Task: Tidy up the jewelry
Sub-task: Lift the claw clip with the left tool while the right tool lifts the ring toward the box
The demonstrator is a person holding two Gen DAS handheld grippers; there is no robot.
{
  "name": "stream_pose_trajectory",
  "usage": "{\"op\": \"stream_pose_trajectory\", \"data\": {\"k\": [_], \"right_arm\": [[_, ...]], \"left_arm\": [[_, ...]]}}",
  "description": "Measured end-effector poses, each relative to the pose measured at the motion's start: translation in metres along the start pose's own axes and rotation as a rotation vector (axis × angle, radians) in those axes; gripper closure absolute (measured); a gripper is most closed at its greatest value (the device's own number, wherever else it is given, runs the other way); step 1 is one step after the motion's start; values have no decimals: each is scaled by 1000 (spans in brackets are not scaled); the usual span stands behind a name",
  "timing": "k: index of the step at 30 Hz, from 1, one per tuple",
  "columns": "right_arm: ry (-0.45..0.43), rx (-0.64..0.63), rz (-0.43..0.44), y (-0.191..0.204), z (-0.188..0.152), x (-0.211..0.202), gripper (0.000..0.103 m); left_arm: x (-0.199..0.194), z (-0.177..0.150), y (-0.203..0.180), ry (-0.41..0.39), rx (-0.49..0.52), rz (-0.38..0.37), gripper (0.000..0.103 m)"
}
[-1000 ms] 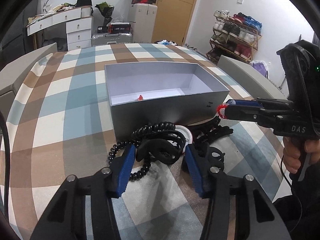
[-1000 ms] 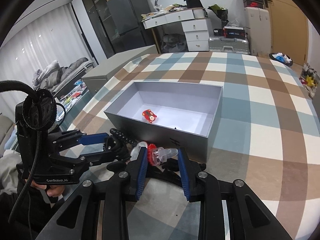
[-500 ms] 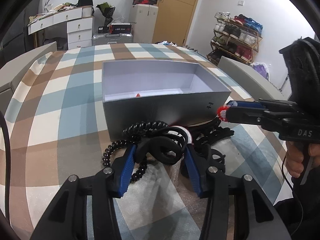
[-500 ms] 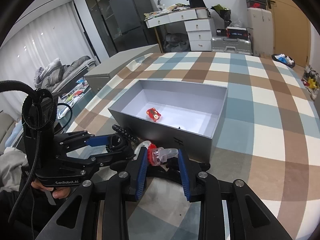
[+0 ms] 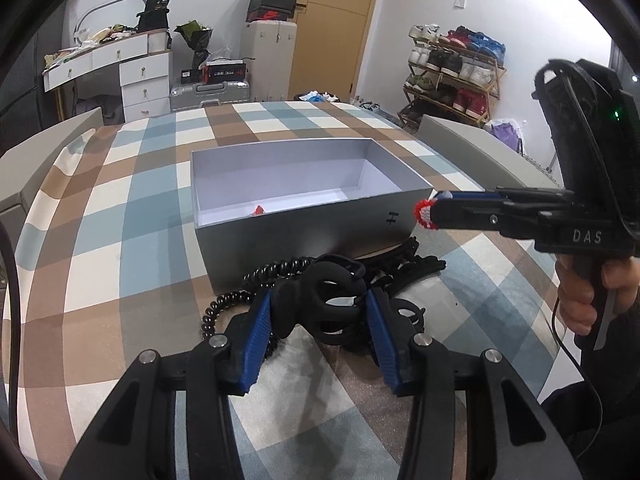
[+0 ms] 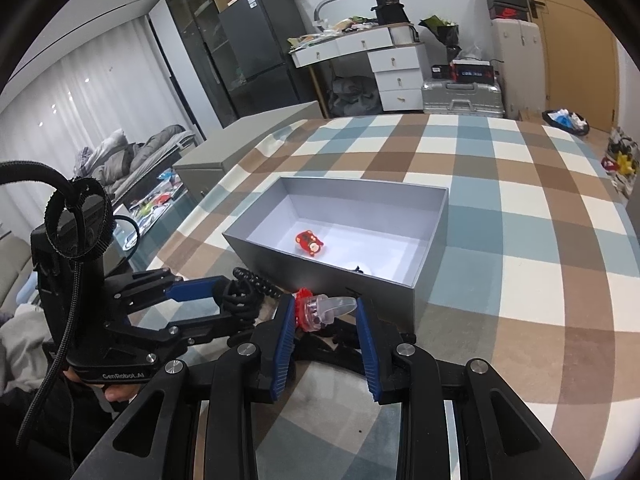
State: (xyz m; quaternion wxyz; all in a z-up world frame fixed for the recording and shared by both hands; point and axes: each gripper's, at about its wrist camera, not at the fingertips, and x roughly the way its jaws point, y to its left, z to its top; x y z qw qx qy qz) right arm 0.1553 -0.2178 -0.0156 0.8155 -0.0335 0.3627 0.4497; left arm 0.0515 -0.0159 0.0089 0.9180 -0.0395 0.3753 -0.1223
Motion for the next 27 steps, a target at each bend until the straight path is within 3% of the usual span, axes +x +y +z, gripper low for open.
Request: {"op": "stream_pose_trajectory", "data": {"k": [14,27], "right_arm": [[-6,1,-14,-2,1,-3,73],[-19,7,-24,-4,3,-9,73]], "left_arm": [[-7,-6,0,34,18,17,62],[-15,-21,7,106,-32,21,62]]}}
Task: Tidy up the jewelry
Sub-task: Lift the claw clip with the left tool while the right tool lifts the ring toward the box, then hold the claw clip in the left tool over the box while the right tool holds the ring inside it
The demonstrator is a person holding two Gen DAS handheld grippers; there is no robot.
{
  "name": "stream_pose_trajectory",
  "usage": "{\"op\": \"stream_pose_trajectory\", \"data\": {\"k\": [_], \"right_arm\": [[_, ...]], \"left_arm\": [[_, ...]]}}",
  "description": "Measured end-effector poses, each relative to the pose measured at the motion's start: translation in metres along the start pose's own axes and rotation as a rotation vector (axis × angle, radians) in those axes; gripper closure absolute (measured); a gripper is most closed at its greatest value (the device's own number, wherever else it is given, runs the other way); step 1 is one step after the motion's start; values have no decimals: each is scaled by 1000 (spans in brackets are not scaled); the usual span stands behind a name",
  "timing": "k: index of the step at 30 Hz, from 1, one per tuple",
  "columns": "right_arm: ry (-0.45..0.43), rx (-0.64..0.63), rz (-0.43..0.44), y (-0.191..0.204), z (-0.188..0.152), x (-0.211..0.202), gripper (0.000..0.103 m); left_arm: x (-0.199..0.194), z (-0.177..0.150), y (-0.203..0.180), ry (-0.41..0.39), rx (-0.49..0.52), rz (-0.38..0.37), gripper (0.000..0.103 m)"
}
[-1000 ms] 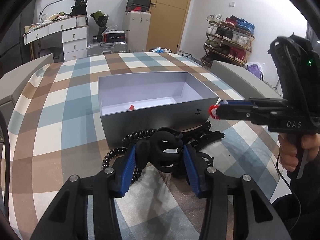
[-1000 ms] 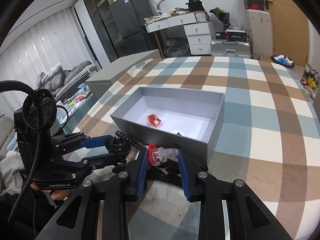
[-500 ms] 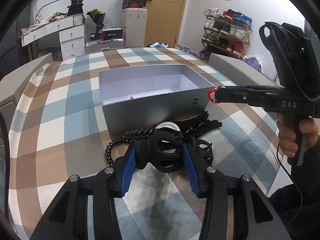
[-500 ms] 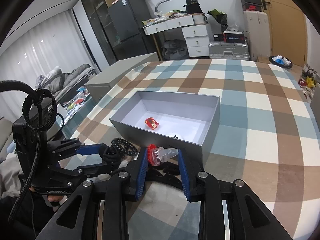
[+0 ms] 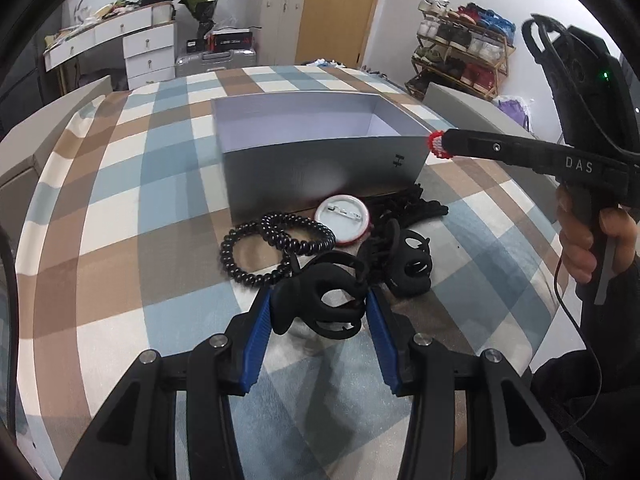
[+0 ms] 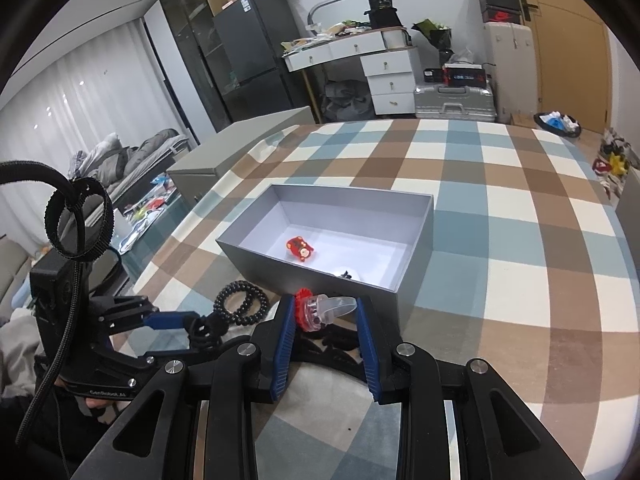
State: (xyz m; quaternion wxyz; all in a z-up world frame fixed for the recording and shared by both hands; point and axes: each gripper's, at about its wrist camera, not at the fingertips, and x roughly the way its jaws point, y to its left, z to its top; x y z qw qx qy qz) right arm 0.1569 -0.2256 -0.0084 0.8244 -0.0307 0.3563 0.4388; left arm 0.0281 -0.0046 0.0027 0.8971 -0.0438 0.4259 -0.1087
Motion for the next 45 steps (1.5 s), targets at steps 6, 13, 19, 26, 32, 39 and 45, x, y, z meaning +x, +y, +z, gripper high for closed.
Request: {"op": "stream_pose_trajectory", "data": {"k": [6,13,19,26,32,39,45], "right_arm": [[-10,8,0,-2,1,-4,73],[-31,13,5,-3,1,-7,73],[-65,16,23,-2,3,-12,73],[-120,38,39,-4,7,-18,73],[-146,76,47,-9,13,-18,73],[-163,86,54,-11,22,-18,73],[-179,90,56,-13,32,-17,73]], "left_arm": [[-14,4,3,-47,0,29,63],[-29,9,10,-156,-41,31,63],[-32,17,14,-229,-79,51,63],[-37,31,18,-308,-97,62,64],[-31,48,17,-338,-75,80,64],[-19,59,13,-347,-56,100,63],[-9,67,9,-339,-58,122,63]]}}
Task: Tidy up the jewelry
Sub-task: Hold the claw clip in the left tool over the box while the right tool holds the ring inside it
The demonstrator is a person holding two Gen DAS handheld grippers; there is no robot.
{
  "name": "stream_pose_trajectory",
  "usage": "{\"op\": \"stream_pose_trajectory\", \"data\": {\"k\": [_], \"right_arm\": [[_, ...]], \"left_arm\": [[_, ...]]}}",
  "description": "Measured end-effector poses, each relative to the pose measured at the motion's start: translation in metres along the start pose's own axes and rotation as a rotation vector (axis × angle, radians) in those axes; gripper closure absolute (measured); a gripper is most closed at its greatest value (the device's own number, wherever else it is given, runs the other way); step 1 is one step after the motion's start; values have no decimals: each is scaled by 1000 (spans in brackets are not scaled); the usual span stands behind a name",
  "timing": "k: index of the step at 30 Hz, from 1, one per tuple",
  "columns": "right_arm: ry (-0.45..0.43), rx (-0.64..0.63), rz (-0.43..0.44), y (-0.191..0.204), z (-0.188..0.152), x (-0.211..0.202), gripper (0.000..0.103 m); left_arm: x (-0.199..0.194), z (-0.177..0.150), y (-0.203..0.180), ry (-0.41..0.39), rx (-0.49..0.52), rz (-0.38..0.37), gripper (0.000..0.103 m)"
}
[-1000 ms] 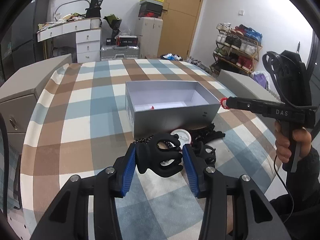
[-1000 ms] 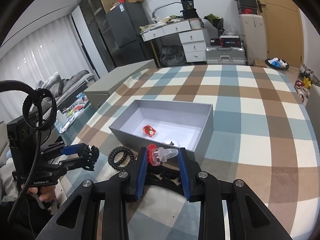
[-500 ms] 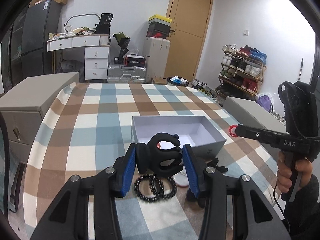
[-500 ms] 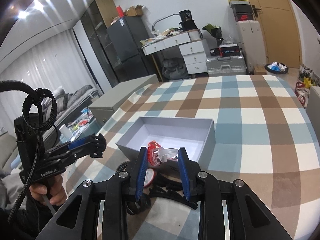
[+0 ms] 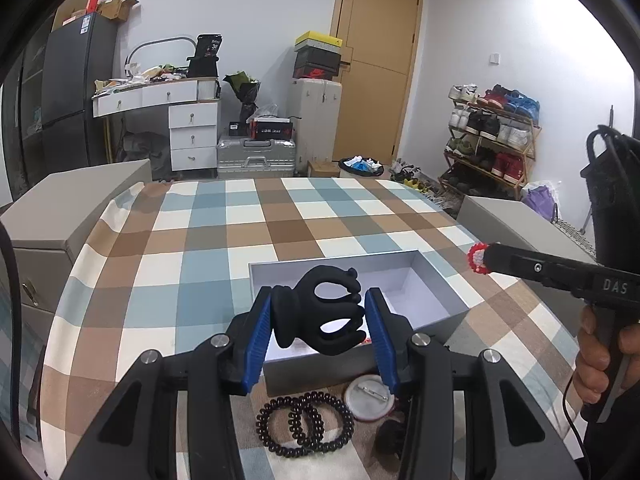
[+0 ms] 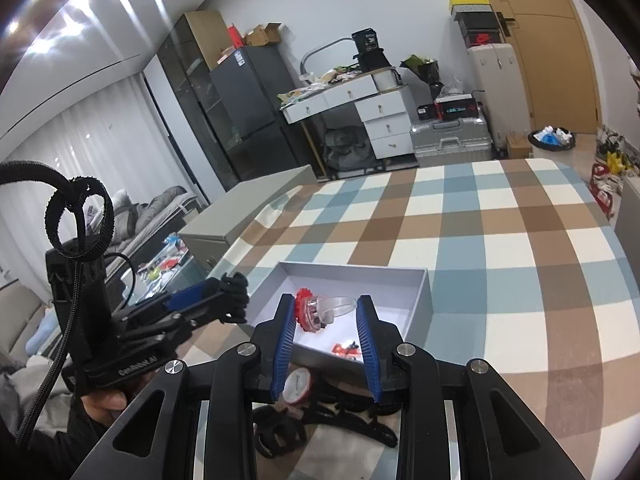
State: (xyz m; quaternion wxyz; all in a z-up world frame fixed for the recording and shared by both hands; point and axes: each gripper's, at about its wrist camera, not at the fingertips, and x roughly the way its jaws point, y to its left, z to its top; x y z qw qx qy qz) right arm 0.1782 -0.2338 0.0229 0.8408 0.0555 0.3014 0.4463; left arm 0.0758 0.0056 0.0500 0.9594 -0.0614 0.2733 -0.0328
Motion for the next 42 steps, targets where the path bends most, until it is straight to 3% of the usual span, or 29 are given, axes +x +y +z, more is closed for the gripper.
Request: {"op": "stream_pose_trajectory", "data": {"k": [23,42], "right_arm": [[67,82,12,-23,-5,32,73],[111,40,-35,-16,-12,49,73]], "left_arm": [[30,5,-2,64,-19,66,63],[44,-3,-5,105,3,75,63]]}}
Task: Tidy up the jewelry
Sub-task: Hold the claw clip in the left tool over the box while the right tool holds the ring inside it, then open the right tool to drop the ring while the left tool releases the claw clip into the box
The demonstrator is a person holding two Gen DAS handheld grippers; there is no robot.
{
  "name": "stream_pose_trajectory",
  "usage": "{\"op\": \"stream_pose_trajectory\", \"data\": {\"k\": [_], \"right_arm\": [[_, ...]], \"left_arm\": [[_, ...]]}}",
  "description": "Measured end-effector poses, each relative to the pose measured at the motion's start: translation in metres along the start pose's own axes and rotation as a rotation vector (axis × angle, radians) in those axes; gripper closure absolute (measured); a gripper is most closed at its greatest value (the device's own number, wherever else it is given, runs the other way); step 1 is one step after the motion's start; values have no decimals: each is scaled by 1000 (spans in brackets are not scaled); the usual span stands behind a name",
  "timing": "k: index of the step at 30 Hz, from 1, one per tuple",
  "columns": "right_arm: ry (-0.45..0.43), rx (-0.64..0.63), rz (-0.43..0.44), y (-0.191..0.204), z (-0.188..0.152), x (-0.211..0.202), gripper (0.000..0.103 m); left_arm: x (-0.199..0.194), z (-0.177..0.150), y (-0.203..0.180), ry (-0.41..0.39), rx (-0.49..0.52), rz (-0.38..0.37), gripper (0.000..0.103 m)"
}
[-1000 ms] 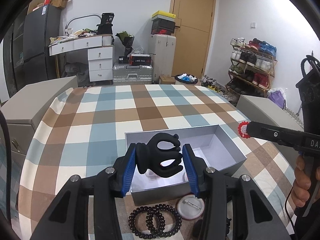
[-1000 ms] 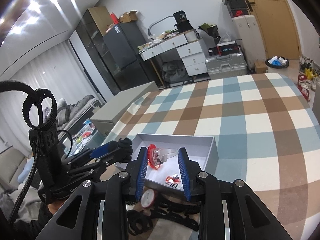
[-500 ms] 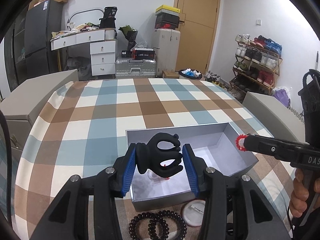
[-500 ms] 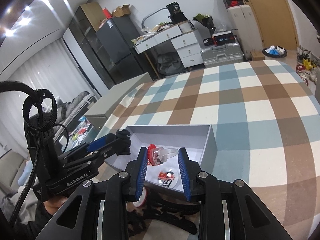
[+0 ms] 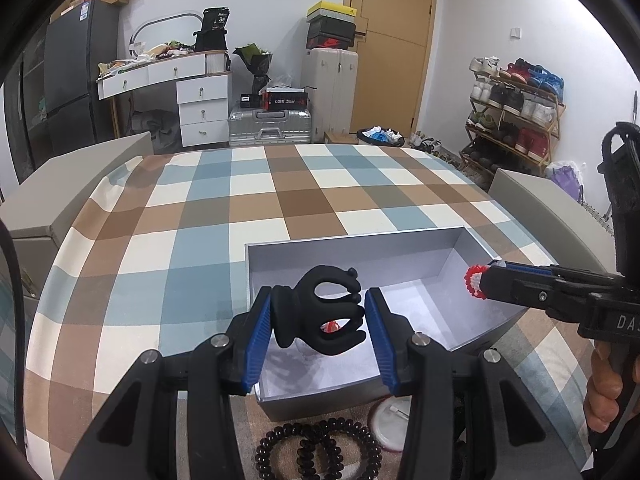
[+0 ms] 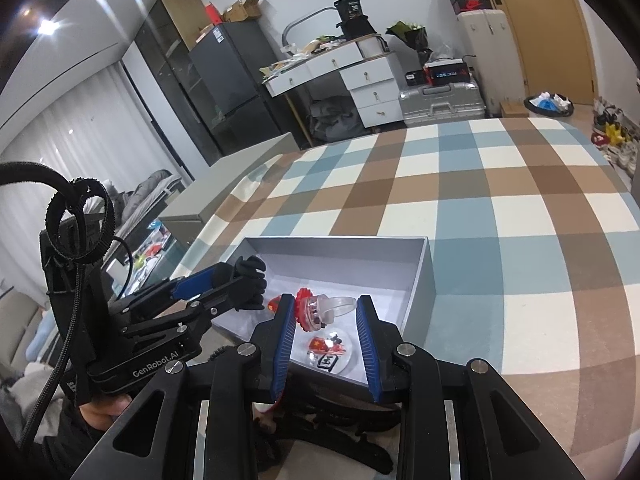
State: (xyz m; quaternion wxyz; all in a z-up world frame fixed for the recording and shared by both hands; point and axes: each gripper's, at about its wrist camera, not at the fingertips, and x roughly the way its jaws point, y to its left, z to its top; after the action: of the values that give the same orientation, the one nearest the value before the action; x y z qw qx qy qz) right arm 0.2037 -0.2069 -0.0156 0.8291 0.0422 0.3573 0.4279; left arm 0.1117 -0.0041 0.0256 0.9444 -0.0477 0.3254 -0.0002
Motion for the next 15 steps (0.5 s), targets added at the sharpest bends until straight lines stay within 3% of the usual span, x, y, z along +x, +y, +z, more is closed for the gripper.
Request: {"op": "stream_pose_trajectory", "data": {"k": [15], "right_arm": [[0,-4,-27,2,0,0,70]], "left_arm": [[-1,1,-4,8,18,-20,63]]}}
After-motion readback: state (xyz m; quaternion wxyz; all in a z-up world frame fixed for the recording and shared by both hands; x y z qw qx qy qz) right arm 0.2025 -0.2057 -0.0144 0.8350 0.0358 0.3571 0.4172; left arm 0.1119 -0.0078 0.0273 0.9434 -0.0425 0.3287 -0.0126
